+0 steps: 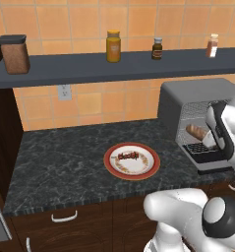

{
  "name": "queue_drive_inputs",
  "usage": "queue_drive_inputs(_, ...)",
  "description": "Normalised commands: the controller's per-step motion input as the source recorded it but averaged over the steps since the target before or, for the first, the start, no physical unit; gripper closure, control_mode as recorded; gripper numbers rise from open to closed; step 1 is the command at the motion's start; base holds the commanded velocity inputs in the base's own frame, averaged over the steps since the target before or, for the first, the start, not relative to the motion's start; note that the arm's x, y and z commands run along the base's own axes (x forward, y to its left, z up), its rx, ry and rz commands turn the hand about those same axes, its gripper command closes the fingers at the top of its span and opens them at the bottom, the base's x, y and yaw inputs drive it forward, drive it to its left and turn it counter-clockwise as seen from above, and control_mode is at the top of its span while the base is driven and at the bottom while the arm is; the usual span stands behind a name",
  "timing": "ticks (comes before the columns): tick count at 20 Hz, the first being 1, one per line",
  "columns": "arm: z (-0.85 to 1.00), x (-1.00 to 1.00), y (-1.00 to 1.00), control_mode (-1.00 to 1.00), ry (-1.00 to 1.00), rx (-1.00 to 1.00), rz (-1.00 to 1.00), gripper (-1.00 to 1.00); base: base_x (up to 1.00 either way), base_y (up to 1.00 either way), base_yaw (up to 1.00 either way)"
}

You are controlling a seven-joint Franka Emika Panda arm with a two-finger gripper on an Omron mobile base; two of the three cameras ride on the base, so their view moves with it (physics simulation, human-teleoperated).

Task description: Pick up the kebab skewer and baguette bread, and place them inside the toaster oven. Close the toaster oven door and start by setting the timer.

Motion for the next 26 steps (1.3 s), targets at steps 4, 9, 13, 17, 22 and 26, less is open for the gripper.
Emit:
queue_drive_inputs(4, -0.21, 0.44, -0.40, -1.00, 0.02, -0.01, 0.00, 1.00, 0.00, 0.00, 0.00)
queue_drive_inputs(9, -0.16, 0.18, -0.44, -1.00, 0.02, 0.00, -0.04, 1.00, 0.00, 0.00, 0.00)
queue_drive_inputs(13, -0.18, 0.41, -0.14, -1.00, 0.00, 0.00, -0.03, 1.00, 0.00, 0.00, 0.00)
queue_drive_inputs(17, -0.26, 0.45, -0.18, -1.00, 0.02, 0.00, 0.00, 1.00, 0.00, 0.00, 0.00)
queue_drive_inputs(22, -0.26, 0.47, -0.11, -1.00, 0.05, 0.00, 0.00, 1.00, 0.00, 0.00, 0.00)
queue_drive_inputs(26, -0.32, 0.14, -0.04, -1.00, 0.02, 0.00, 0.00, 1.00, 0.00, 0.00, 0.00)
